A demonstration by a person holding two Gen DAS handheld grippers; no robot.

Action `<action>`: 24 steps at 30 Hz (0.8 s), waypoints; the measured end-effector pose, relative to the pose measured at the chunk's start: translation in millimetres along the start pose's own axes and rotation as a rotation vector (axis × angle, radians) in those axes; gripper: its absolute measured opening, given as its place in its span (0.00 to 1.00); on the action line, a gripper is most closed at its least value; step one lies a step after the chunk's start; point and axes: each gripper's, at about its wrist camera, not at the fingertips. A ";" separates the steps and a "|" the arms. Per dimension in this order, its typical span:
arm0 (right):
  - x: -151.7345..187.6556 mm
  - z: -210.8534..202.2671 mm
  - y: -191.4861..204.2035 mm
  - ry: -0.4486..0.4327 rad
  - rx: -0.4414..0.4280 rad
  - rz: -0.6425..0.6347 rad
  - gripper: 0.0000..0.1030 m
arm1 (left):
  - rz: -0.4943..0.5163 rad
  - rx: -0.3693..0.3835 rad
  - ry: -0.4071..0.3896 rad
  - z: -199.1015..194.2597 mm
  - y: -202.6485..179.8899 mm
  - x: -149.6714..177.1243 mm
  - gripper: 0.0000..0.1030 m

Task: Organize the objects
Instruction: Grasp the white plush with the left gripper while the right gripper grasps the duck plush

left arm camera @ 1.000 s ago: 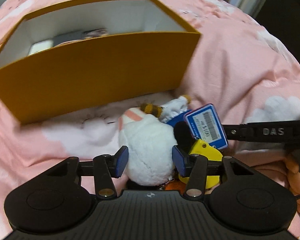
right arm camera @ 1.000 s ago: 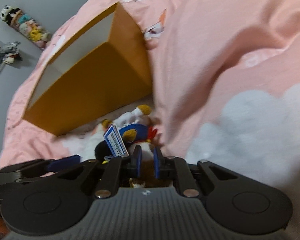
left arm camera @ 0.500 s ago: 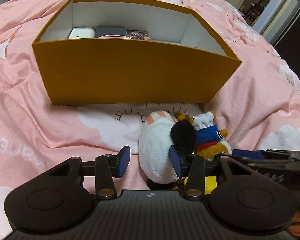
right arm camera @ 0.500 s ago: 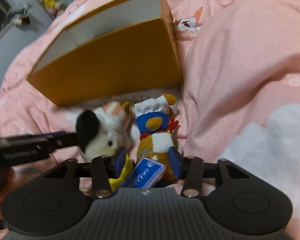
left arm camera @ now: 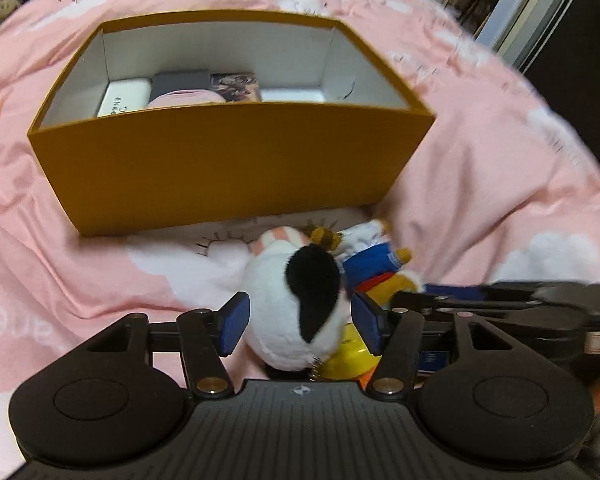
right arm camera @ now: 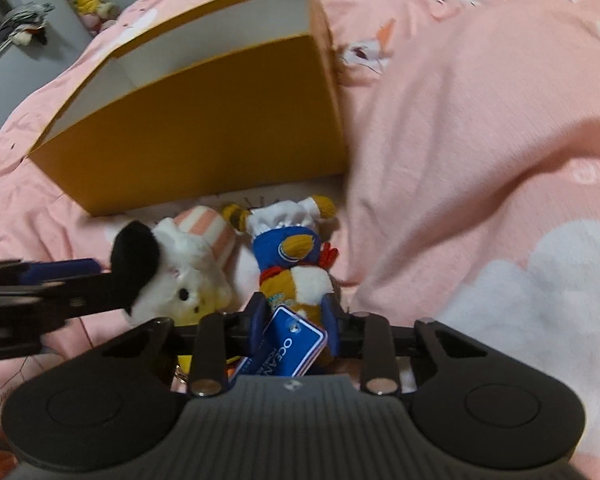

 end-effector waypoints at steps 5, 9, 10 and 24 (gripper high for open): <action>0.9 0.5 5.1 0.008 0.029 -0.050 0.38 | 0.006 -0.022 0.041 21.7 -1.6 -2.4 0.70; -0.4 6.6 1.0 0.025 0.061 -0.036 0.46 | 0.000 -0.004 0.057 26.9 -0.1 -0.9 0.72; -1.1 8.0 -2.7 0.028 0.056 -0.014 0.49 | -0.006 0.000 0.062 27.7 0.7 -0.4 0.72; 1.3 19.0 -14.7 0.062 0.000 0.048 0.48 | 0.036 0.004 0.072 40.4 -8.5 4.4 0.69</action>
Point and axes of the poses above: each gripper's, at about its wrist camera, not at the fingertips, and z roughly the way its jaws point, y to its left, x to its underside, and after that the axes turned 8 degrees about -y, right-handed
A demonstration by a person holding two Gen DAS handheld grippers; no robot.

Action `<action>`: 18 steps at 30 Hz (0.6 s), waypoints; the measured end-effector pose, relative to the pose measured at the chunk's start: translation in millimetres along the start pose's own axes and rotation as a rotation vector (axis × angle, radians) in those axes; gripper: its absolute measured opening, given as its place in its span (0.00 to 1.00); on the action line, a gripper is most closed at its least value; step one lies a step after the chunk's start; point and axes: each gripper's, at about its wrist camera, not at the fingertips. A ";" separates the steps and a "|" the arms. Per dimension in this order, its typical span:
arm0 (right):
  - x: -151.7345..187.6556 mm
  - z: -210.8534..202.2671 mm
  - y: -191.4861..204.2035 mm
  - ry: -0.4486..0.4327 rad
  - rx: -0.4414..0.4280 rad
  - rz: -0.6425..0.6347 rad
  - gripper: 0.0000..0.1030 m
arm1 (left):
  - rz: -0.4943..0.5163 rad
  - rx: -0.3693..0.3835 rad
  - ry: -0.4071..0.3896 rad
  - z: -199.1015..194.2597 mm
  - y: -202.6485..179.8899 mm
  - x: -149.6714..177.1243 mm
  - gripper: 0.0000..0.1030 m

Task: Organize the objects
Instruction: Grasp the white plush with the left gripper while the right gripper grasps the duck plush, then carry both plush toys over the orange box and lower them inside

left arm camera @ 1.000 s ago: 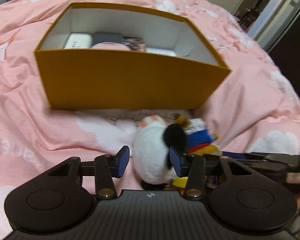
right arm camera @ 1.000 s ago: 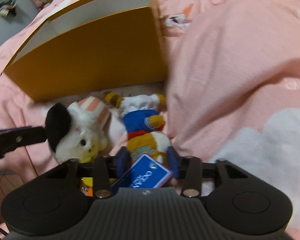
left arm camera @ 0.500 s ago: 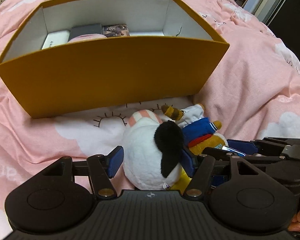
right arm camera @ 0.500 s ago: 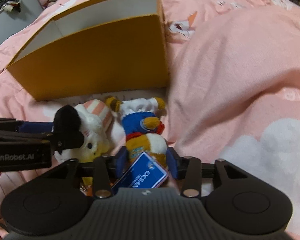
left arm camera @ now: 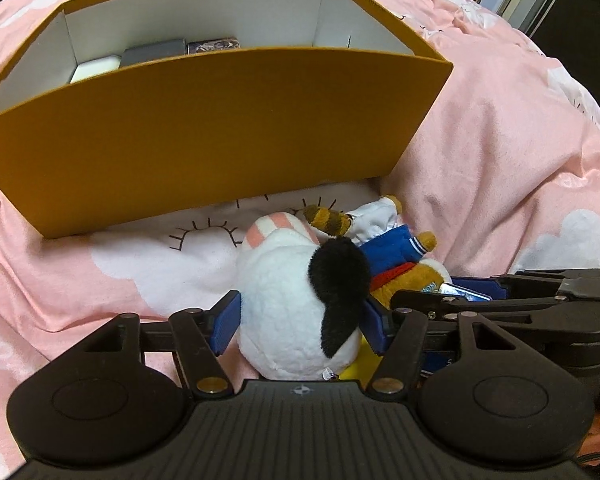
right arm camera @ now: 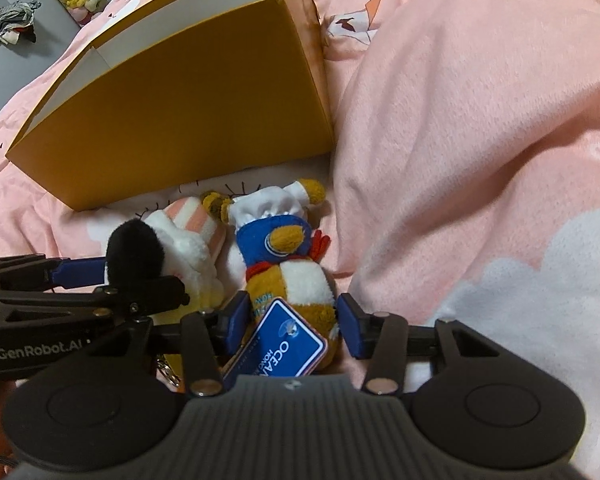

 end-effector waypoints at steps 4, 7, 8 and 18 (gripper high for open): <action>0.5 -1.6 1.6 -0.008 0.001 -0.004 0.46 | -0.003 0.012 -0.014 -0.4 3.2 3.8 0.67; 2.0 -9.0 4.4 -0.024 0.003 -0.012 0.44 | -0.032 0.039 -0.041 -8.5 11.0 6.6 0.62; 2.1 -13.7 4.8 -0.034 0.001 -0.009 0.43 | -0.046 0.050 -0.049 -12.2 14.7 7.7 0.60; -22.3 -70.4 14.5 -0.148 -0.085 -0.005 0.42 | -0.265 0.227 -0.188 -76.0 52.7 -6.5 0.59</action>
Point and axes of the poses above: each gripper's, at about its wrist camera, not at the fingertips, and z roughly the way its jaws point, y to its left, x to its underside, and after that the axes turned 8 degrees about -y, right-handed
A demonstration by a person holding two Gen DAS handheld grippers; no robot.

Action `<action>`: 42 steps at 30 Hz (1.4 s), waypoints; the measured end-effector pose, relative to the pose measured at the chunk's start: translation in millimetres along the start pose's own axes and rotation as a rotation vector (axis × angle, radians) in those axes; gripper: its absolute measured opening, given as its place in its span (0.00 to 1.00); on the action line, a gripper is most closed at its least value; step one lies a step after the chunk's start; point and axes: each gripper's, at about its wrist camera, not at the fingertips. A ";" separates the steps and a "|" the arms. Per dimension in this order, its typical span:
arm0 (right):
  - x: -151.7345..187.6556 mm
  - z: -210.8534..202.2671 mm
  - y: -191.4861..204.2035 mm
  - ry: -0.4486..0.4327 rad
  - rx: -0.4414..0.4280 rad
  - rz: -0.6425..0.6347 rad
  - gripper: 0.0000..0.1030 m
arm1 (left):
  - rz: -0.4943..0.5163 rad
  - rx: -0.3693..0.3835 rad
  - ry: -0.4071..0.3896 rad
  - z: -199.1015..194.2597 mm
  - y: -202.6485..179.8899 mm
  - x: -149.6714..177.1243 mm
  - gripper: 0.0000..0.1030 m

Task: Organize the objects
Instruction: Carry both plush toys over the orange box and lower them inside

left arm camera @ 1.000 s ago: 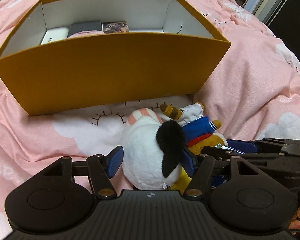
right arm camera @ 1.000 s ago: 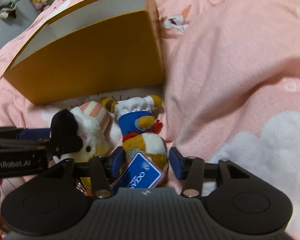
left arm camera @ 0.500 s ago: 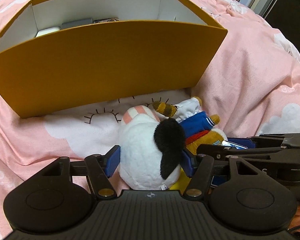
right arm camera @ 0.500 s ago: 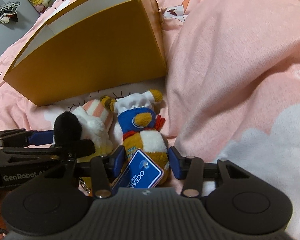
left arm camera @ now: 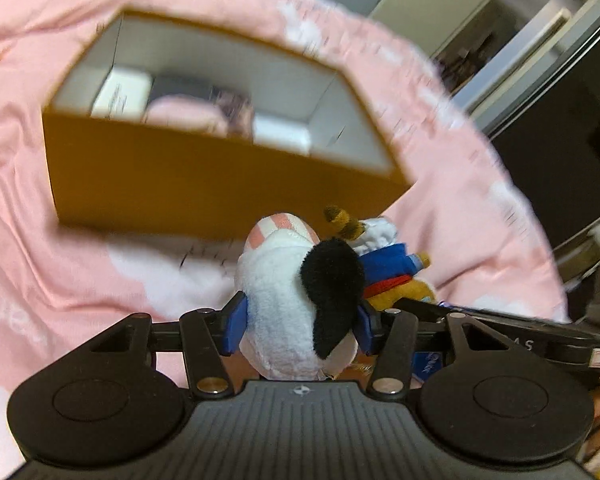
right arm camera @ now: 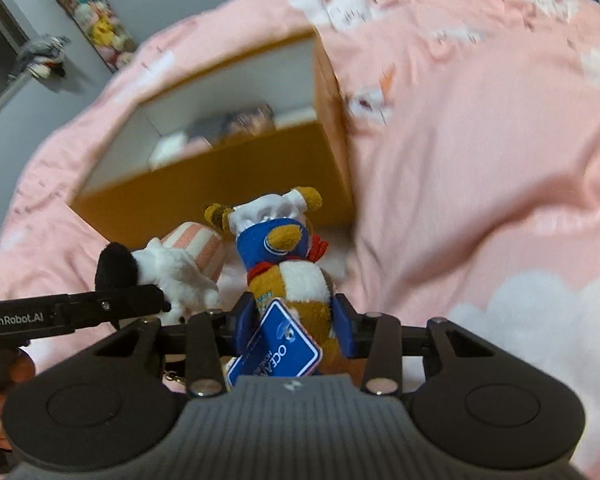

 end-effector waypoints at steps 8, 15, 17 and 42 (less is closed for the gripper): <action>-63.9 -43.4 32.0 -0.132 -0.099 -0.025 0.42 | 0.042 0.074 -0.208 -49.6 -27.7 -56.1 0.59; -128.3 -15.6 53.4 -0.135 -0.056 -0.064 0.42 | 0.058 0.018 -0.232 -16.2 -32.0 -109.2 0.59; -142.6 6.8 54.1 -0.096 -0.028 -0.064 0.42 | 0.038 -0.003 -0.203 4.7 -26.3 -116.4 0.59; -137.4 139.3 46.5 0.318 0.182 -0.198 0.46 | 0.065 -0.001 0.052 105.3 28.7 -98.6 0.66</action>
Point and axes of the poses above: each gripper's, at about its wrist camera, not at the fingertips, and z roughly the way its jaws point, y to its left, x to its underside, and after that the axes turned 8 degrees about -y, right-handed
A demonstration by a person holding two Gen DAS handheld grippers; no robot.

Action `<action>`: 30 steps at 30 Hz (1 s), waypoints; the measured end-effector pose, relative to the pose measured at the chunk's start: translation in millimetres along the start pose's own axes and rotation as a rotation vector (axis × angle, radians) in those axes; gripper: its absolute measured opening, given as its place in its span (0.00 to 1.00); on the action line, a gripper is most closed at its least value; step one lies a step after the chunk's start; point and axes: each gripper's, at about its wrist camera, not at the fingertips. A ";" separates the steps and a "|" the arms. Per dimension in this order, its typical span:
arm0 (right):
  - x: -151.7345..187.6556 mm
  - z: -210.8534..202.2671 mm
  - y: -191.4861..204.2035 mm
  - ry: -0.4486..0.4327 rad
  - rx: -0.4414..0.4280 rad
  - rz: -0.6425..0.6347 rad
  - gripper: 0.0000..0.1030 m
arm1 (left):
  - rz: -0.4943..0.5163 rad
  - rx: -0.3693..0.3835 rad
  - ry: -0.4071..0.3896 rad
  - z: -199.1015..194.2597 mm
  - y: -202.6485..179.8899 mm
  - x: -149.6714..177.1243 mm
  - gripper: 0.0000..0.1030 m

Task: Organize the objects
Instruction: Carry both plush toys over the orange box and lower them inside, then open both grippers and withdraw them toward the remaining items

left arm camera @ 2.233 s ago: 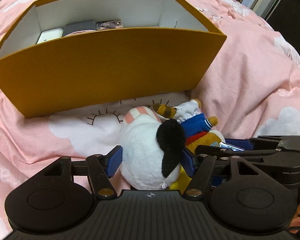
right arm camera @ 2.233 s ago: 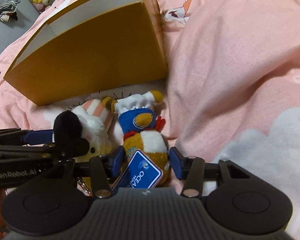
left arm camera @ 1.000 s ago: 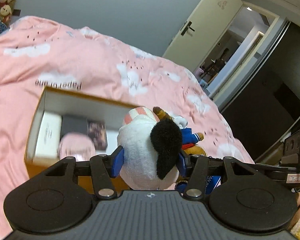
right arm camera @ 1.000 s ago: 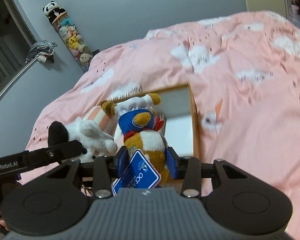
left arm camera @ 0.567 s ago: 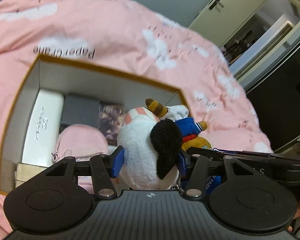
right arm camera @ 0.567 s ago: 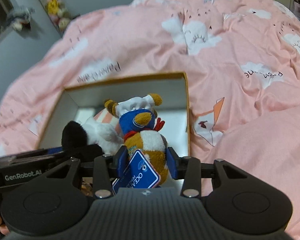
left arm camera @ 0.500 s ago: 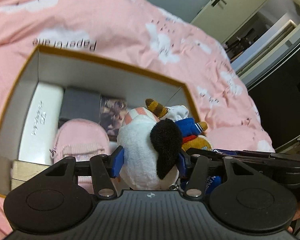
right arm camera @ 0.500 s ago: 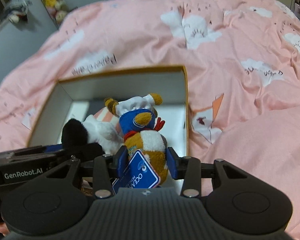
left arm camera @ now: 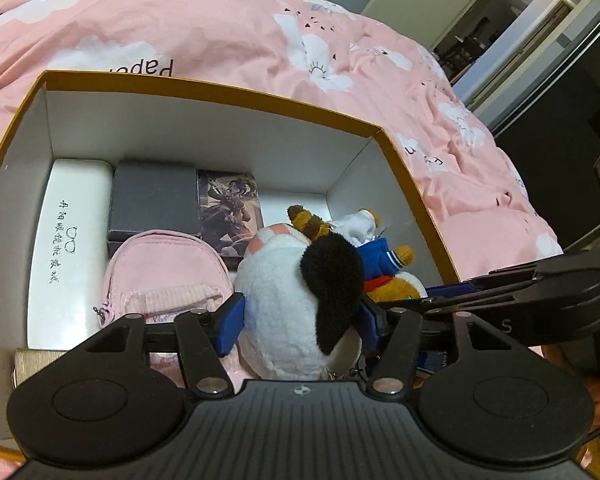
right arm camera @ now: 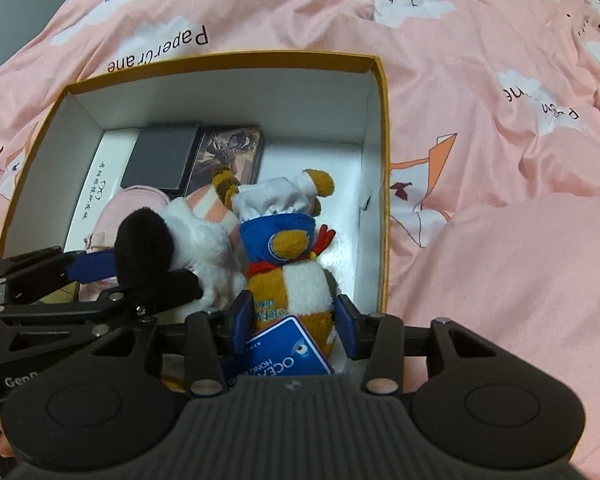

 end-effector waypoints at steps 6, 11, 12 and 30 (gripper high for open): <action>-2.0 -1.5 4.3 0.010 -0.008 -0.033 0.47 | 0.018 0.023 -0.006 -3.5 -2.2 -6.6 0.67; -3.1 -9.4 4.3 0.000 -0.015 -0.060 0.45 | 0.081 0.030 0.012 -11.7 -9.3 -14.5 0.59; -2.9 -11.3 4.6 -0.007 -0.016 -0.071 0.45 | 0.085 0.029 0.020 -10.8 -10.0 -15.7 0.53; 11.8 -25.0 7.2 -0.084 -0.046 -0.200 0.20 | 0.136 -0.057 0.045 0.0 -20.5 0.3 0.36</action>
Point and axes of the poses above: each gripper's, at about its wrist camera, not at the fingertips, and z roughly the way its jaws point, y to its left, x to its underside, and after that the axes turned 8 degrees about -y, right-handed
